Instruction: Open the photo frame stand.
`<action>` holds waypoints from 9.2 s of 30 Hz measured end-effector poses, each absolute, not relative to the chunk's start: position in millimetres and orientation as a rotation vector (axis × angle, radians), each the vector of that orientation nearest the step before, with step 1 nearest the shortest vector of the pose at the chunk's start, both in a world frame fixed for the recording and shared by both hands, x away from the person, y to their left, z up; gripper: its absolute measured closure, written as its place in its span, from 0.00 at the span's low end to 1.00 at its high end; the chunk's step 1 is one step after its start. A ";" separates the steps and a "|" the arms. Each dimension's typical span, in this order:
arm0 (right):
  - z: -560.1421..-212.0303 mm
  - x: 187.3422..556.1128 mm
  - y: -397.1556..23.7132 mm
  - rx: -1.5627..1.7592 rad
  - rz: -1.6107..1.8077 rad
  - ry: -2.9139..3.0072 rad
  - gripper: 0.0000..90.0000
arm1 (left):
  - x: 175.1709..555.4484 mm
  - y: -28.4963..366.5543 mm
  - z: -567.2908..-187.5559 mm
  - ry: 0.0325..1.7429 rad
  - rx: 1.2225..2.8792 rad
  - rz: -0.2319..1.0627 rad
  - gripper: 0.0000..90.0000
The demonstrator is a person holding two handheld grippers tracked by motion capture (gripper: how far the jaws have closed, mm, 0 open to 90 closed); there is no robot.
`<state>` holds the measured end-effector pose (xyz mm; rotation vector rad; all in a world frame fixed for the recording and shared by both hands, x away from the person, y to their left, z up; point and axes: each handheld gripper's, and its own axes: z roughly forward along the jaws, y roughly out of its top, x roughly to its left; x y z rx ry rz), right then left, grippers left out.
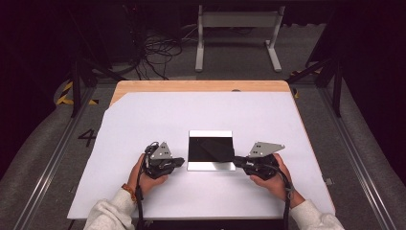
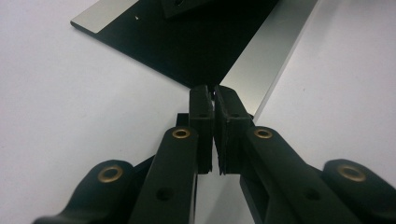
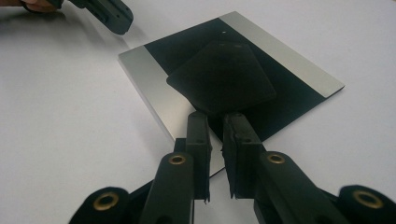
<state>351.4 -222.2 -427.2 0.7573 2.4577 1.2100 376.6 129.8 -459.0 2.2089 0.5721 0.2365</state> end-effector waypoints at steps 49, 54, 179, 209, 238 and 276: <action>-410.5 350.9 -205.1 0.685 1.276 2.378 0.88 | 377.0 128.4 -459.9 0.553 2.218 0.207 0.96; -411.6 351.6 -203.3 0.694 1.275 2.389 0.78 | 376.7 128.5 -459.6 0.548 2.224 0.210 0.96; -431.9 378.1 -208.2 1.163 1.635 2.438 0.62 | 417.6 98.5 -467.1 0.736 2.126 -0.014 0.28; -426.8 368.3 -205.0 0.935 1.493 2.431 0.68 | 414.5 96.5 -441.6 0.670 2.078 0.318 0.60; -435.7 360.7 -195.8 0.863 1.353 2.481 0.76 | 408.6 101.4 -433.2 0.654 2.053 0.425 0.72; -430.8 350.6 -190.9 0.767 1.255 2.496 0.72 | 400.6 105.3 -431.7 0.621 2.066 0.440 0.74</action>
